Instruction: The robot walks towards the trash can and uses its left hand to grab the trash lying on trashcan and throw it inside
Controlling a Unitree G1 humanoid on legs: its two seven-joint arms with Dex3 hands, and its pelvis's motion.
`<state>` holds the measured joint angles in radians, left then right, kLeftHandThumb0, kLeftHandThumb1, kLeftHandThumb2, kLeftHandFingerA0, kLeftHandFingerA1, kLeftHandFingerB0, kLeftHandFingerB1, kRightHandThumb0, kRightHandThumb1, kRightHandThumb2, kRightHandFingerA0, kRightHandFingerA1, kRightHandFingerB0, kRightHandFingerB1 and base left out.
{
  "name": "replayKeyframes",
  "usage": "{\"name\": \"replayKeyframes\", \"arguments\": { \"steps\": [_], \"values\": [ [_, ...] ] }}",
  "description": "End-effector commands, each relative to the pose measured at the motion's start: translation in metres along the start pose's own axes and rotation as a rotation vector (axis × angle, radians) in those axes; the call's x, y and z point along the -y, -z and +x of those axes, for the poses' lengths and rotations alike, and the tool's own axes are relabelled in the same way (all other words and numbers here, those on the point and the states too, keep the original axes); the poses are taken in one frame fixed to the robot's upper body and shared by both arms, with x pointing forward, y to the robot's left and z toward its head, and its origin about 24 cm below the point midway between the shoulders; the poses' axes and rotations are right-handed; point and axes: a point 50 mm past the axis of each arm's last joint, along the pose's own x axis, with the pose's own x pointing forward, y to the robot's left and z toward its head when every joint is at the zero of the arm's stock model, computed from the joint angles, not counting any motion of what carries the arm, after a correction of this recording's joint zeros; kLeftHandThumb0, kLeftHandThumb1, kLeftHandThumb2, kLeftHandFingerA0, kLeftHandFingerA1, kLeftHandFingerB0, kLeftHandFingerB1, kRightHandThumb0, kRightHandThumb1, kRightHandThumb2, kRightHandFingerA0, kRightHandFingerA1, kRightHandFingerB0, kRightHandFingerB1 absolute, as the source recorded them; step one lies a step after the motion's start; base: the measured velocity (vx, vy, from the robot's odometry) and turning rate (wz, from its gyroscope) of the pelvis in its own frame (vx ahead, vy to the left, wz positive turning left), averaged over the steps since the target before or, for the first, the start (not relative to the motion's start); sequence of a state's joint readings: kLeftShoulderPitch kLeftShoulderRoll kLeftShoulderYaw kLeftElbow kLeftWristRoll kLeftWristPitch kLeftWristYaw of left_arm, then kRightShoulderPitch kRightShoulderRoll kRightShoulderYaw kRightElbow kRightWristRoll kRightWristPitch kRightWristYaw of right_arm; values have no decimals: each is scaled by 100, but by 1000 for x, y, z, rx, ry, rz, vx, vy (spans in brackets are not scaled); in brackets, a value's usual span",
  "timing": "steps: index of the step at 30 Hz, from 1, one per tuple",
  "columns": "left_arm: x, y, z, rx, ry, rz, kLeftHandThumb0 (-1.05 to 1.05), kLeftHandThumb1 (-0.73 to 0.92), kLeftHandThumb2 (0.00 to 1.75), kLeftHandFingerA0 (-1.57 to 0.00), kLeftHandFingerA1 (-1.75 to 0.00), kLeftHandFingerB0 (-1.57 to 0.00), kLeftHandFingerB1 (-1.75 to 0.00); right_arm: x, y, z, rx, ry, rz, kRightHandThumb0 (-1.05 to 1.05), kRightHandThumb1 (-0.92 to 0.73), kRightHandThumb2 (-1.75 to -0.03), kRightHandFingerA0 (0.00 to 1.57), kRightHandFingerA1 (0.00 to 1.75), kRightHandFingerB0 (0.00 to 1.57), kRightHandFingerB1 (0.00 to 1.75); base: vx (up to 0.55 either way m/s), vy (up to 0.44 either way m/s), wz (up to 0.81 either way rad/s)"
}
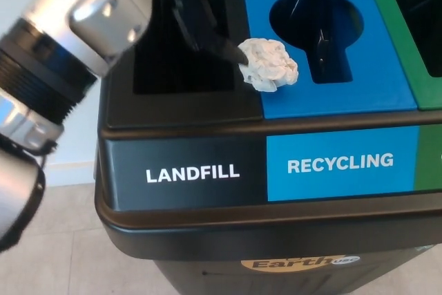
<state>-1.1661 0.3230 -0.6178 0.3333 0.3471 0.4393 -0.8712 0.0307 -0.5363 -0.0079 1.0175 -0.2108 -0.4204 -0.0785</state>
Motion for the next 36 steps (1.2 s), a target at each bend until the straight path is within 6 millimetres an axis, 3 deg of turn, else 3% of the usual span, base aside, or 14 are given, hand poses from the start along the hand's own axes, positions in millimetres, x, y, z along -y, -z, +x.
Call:
{"name": "replayKeyframes", "arguments": {
  "steps": [1,4,8,9,10,16,17,20,21,24,25,29,30,36],
  "values": [
    [19,8,14,-20,21,-66,-85,45,56,-19,-57,0,-30,-2,-4,0,31,5,-22,-59,-57,-57,26,44,32,34,0,0,0],
    [36,9,28,-25,4,-60,-65,34,85,-1,-43,0,-20,-3,-2,-2,36,0,-20,-59,-56,-57,27,45,33,34,0,0,0],
    [38,9,32,-37,-50,-22,-68,35,86,-1,-32,0,-16,-3,-1,-2,38,1,-22,-59,-56,-57,25,47,33,34,0,0,0],
    [38,8,34,-43,-74,1,-94,42,70,0,-27,0,-20,-3,-1,-2,34,1,-31,-61,-56,-57,26,45,33,33,0,0,0],
    [38,7,35,-54,-108,39,-88,49,95,0,-9,0,-1,-2,0,-2,28,1,-34,-59,-56,-56,26,45,34,33,0,0,0],
    [40,-2,40,-77,-213,197,-90,51,95,0,-14,0,-1,-3,0,-3,37,2,-27,-59,-57,-57,28,44,34,33,0,0,0],
    [41,-3,40,-81,-215,219,-96,47,69,0,-19,0,-14,-3,0,-3,42,2,-36,-61,-58,-58,28,46,34,33,0,0,0],
    [46,-4,43,-97,-217,308,-85,49,91,0,-25,0,-5,-3,-2,-3,47,13,-32,-59,-55,-57,29,44,36,34,0,0,0],
    [52,-3,44,-115,-221,400,-73,41,88,-3,-53,0,-17,-3,-1,-3,46,16,-25,-58,-56,-57,29,44,36,34,0,0,0],
    [61,-1,46,-131,-233,550,-83,44,85,-37,-69,-4,-9,-1,0,-4,48,20,-26,-57,-56,-56,29,45,37,34,0,0,0],
    [66,0,47,-111,-264,571,-62,58,57,-88,-143,-22,-32,-1,0,-5,50,19,-23,-55,-56,-56,30,45,37,34,0,0,0],
    [75,3,47,-68,-325,590,-52,64,59,-85,-146,-27,-31,-2,0,-6,57,16,-22,-55,-56,-57,31,45,36,34,0,0,0],
    [77,3,47,-42,-342,592,-26,69,63,-81,-164,-42,-41,-2,0,-5,63,16,-37,-56,-55,-57,31,45,37,34,0,0,0],
    [92,8,49,-6,-336,677,-32,54,58,-86,-167,-86,-77,-5,-4,-4,84,6,-98,-56,-56,-56,30,45,37,35,0,0,0]
  ]
}}
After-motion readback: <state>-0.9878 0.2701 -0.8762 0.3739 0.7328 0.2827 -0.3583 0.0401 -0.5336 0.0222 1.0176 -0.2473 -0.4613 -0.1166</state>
